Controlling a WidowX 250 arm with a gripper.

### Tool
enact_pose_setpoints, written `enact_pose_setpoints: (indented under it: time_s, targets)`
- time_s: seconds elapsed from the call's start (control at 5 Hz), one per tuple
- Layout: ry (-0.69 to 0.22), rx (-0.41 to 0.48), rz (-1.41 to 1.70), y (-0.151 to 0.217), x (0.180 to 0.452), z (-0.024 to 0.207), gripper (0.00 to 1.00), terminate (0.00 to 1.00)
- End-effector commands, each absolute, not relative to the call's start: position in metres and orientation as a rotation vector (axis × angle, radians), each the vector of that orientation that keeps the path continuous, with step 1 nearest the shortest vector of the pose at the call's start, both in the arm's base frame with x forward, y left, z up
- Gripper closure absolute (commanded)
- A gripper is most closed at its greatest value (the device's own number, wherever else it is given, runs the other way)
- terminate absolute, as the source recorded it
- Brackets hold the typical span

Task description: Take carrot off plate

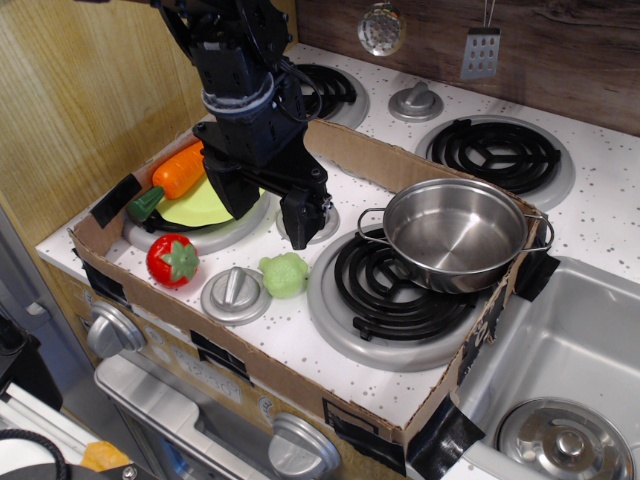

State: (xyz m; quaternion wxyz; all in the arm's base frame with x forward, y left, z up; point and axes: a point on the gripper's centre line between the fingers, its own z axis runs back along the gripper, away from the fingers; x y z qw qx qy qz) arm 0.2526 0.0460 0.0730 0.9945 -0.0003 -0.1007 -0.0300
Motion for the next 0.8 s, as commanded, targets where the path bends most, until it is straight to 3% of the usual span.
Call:
enact_pose_setpoints:
  time_s: [0.0,0.6]
  targets:
    - [-0.202,-0.001,-0.06,0.046,0.253,0.073,0.0,0.0]
    - [-0.229,0.081,-0.081,0.095,0.281,0.106,0.0,0.0]
